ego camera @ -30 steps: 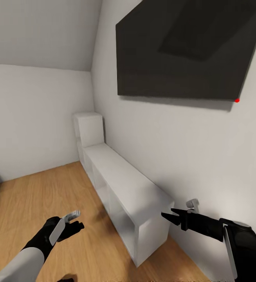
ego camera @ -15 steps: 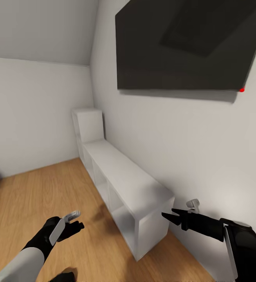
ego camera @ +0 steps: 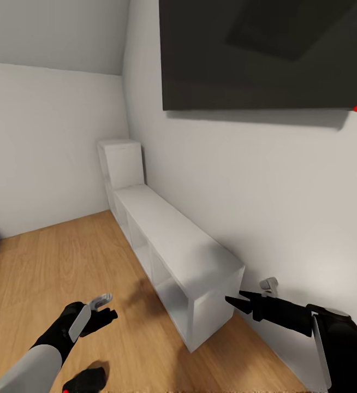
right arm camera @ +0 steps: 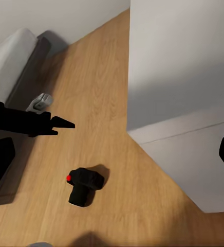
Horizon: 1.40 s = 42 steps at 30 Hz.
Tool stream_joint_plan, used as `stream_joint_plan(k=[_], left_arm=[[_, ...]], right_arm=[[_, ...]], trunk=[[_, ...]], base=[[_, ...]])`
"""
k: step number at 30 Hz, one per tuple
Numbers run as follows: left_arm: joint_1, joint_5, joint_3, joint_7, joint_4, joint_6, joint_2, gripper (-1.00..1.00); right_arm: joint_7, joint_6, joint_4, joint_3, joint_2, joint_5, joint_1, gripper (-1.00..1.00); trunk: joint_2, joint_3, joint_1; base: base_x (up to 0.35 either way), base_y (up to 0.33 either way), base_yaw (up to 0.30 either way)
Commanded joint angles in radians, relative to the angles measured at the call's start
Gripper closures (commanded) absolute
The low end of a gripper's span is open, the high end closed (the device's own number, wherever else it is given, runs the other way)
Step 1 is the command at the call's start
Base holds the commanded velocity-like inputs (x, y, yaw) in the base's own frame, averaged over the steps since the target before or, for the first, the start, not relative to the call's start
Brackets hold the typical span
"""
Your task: Attach the digital camera to the camera tripod in the bedroom.
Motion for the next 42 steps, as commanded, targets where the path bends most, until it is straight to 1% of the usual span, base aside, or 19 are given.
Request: stream_joint_plan(k=[1,27,31,33,34,37,38,42], left_arm=[[0.0,0.011,0.001,0.008,-0.002,0.005,0.0,-1.0],[0.0,0.012,0.004,0.009,-0.002,0.006,-0.001,-1.0],[0.0,0.02,0.005,0.009,-0.003,0.006,-0.002,-1.0],[0.0,0.039,0.005,0.009,-0.003,0.006,-0.002,-1.0],[0.0,0.06,0.005,0.009,-0.004,0.006,-0.003,-1.0],[0.0,0.098,0.005,0.009,-0.006,0.006,-0.003,-1.0],[0.0,0.147,0.004,0.01,-0.009,0.006,-0.007,-1.0],[0.0,0.176,0.003,0.011,-0.011,0.006,-0.012,-1.0]], right_arm=[[0.01,0.007,-0.001,-0.002,0.0,0.009,-0.001,-1.0],[0.008,0.005,-0.001,0.0,0.002,0.01,-0.001,-1.0],[0.001,0.004,-0.001,0.0,0.002,0.01,-0.001,-1.0],[-0.005,0.004,-0.001,0.0,0.002,0.01,-0.001,-1.0],[-0.008,0.004,-0.001,0.0,0.002,0.01,-0.001,-1.0],[-0.01,0.004,-0.001,0.0,0.002,0.01,-0.001,-1.0],[-0.012,0.004,-0.001,0.001,0.002,0.01,-0.001,-1.0],[-0.013,0.004,-0.001,0.001,0.002,0.01,-0.001,-1.0]], trunk=[[-0.001,-0.005,0.0],[-0.007,-0.106,0.012],[-0.008,-0.121,0.014],[-0.008,-0.129,0.015],[-0.008,-0.133,0.015],[-0.009,-0.144,0.016],[-0.009,-0.148,0.017],[-0.01,-0.164,0.019]], base=[[0.0,0.0,0.0],[0.0,0.0,0.0],[0.0,0.0,0.0],[0.0,0.0,0.0],[0.0,0.0,0.0],[0.0,0.0,0.0],[0.0,0.0,0.0],[0.0,0.0,0.0]])
